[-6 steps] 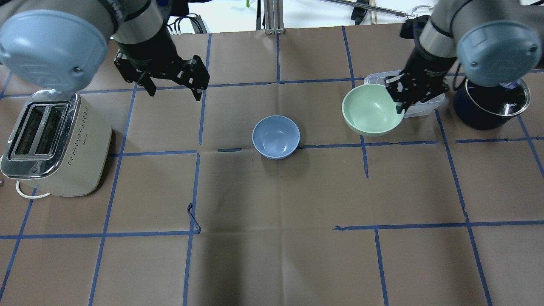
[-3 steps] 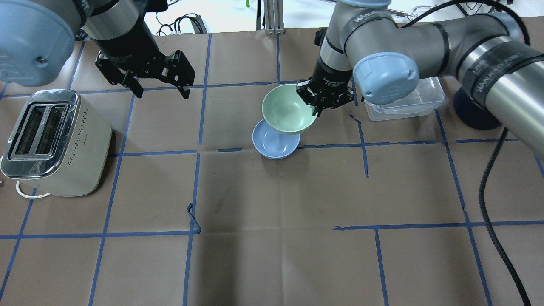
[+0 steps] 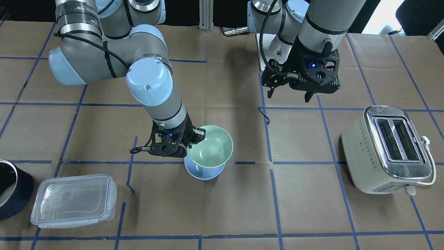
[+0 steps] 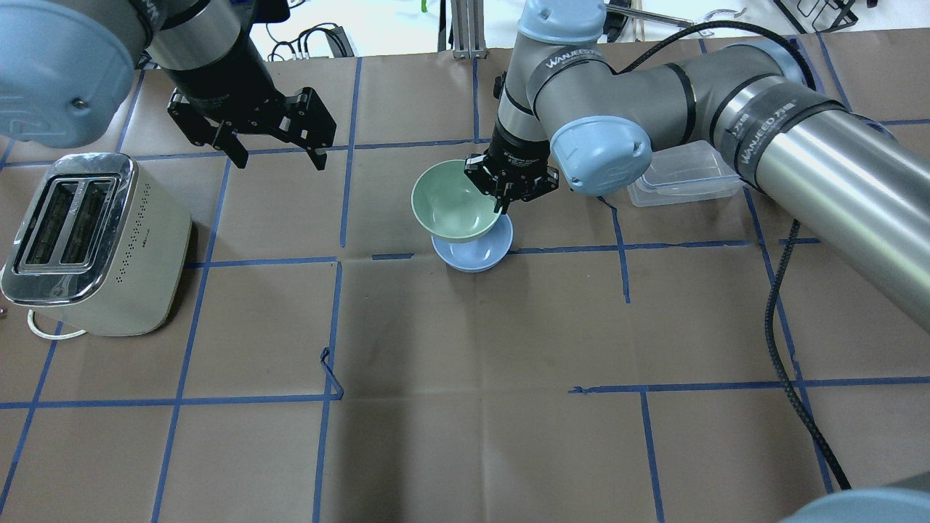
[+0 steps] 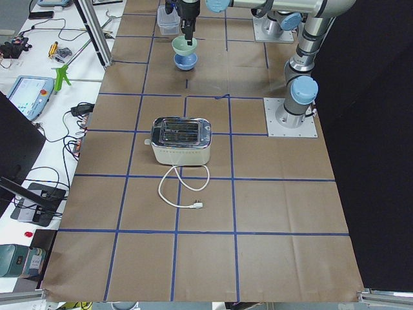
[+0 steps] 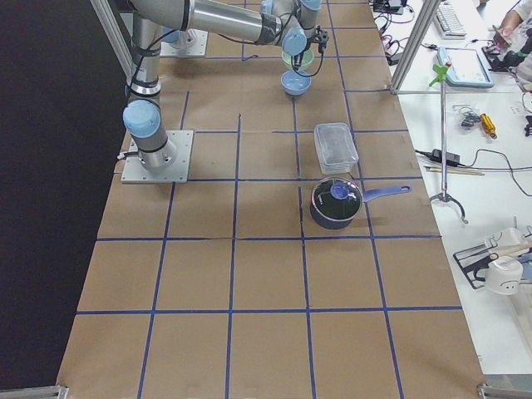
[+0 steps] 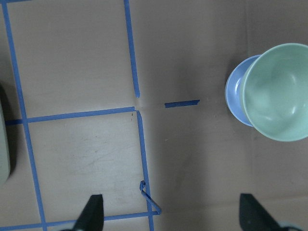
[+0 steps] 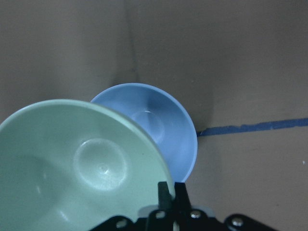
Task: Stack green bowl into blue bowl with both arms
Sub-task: 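Lower the green bowl into the blue bowl and open the right gripper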
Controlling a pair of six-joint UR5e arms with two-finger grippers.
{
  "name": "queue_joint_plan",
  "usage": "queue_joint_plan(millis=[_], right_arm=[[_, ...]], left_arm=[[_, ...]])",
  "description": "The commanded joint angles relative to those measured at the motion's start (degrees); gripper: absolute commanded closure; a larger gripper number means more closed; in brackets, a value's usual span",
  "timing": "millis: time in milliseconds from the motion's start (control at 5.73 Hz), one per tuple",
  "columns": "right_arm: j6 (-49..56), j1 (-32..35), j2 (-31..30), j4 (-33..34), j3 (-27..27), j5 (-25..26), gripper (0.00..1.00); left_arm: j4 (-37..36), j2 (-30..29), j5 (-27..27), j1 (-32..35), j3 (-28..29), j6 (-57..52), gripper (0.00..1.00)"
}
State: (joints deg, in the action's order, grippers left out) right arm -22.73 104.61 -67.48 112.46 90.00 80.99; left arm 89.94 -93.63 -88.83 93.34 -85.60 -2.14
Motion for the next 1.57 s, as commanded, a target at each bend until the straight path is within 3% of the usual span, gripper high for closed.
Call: queue_joint_plan(millis=[0,524,698,873,1222,1397], right_arm=[[0.1,-0.1,2.8,2.1,0.7,1.8,0.99],[0.1,-0.2,3.1,3.7,3.3,1.1,0.98],[0.1,-0.2,3.1,3.6,3.2,0.9,0.54],[0.0,-0.5,3.0,3.4,2.7,0.8,0.01],[0.1,-1.8,1.6,0.3,-0.4,1.2,0.0],[2.0,-3.2,-1.5,-8.3,-3.6,1.2,0.0]], left_arm=[[0.5,0.3,-0.1,-0.1,0.1,-0.1,0.02],[0.7,0.3,-0.1,-0.1,0.2,0.5,0.02],[0.7,0.4,-0.1,-0.1,0.1,0.5,0.02],[0.7,0.4,-0.1,0.0,0.1,0.5,0.02],[0.7,0.4,-0.1,-0.1,0.2,0.5,0.02],[0.7,0.4,-0.1,-0.1,0.1,0.5,0.02]])
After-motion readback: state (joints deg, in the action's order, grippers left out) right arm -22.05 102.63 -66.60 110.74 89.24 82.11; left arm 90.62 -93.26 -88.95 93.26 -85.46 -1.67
